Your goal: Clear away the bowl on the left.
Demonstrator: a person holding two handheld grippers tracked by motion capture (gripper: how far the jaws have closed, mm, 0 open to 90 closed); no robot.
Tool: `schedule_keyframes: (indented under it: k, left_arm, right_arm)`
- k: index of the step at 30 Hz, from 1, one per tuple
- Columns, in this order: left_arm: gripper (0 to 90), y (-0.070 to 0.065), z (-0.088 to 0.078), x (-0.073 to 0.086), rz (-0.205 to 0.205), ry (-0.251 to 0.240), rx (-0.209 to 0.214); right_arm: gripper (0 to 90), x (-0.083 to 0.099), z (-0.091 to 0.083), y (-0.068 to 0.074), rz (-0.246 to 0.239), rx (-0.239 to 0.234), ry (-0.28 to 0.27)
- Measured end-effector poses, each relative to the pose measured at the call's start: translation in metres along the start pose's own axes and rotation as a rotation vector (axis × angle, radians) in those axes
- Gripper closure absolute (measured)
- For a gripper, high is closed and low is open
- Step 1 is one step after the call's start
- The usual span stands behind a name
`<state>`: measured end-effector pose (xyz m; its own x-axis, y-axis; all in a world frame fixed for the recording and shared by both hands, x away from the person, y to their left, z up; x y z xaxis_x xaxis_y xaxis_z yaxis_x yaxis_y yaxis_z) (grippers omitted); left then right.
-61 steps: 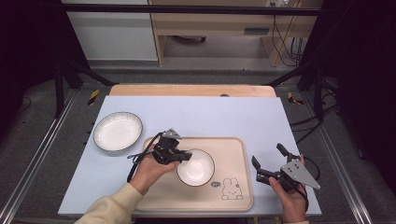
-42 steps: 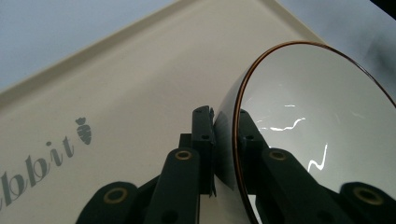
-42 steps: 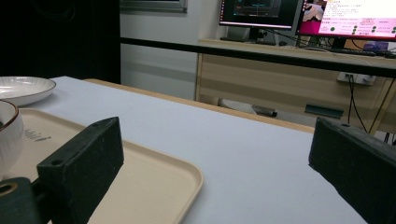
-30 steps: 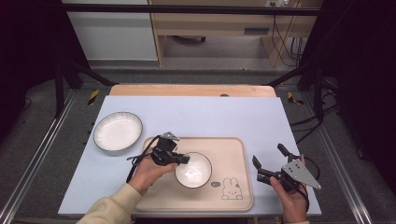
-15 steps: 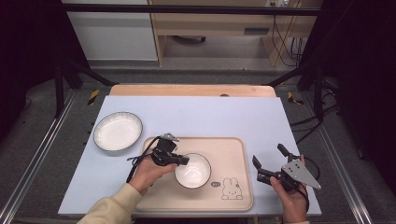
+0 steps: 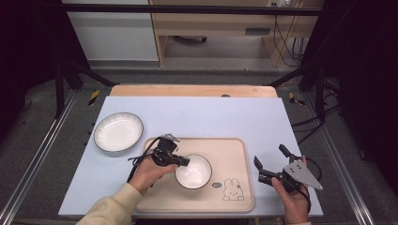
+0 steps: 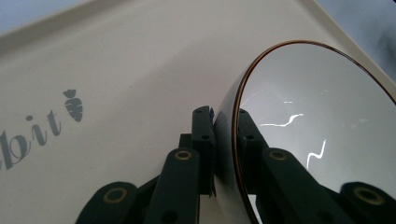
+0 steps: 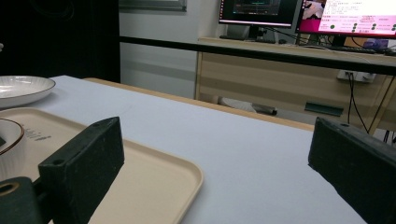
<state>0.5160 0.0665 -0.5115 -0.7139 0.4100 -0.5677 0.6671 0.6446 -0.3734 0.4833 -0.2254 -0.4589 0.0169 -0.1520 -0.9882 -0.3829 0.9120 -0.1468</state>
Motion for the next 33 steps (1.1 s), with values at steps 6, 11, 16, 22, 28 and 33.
schedule_keyframes:
  k: [6, 11, 16, 22, 28, 33]
  left_arm:
    - [81.7, 0.0001, 0.0000, 0.0001, 0.002, 0.002, 0.001]
    - [81.7, 0.0001, 0.0002, 0.0001, 0.008, -0.001, -0.002]
    - [81.5, 0.0002, -0.0005, 0.0010, 0.016, -0.005, -0.005]
    - [81.2, 0.0002, -0.0013, 0.0022, 0.029, -0.008, -0.012]
    - [81.0, 0.0003, -0.0012, 0.0022, 0.048, -0.022, -0.010]
    - [73.6, 0.0015, -0.0045, -0.0016, 0.057, -0.072, -0.014]
  right_arm:
    - [3.6, 0.0006, 0.0001, 0.0003, 0.000, -0.002, 0.005]
    - [3.6, 0.0008, 0.0007, 0.0008, 0.001, -0.004, 0.003]
    - [3.5, 0.0018, 0.0010, 0.0007, 0.006, -0.002, 0.007]
    - [3.5, 0.0033, 0.0032, 0.0022, 0.009, -0.008, 0.015]
    - [3.5, 0.0033, 0.0038, 0.0036, 0.011, -0.012, 0.016]
    - [3.3, 0.0027, 0.0025, 0.0041, 0.013, -0.013, 0.015]
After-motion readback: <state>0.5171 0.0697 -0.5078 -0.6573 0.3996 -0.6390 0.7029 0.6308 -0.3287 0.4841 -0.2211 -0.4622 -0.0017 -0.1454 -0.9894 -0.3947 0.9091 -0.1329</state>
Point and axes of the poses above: each handheld gripper's, and its own axes: z roughly forward along the jaws, x roughly out of its underside, y roughly to its left, the point moved 9 cm from there along z, roughly forward along the jaws, and after that the axes turned 4 degrees about -z, right-handed, at the moved point
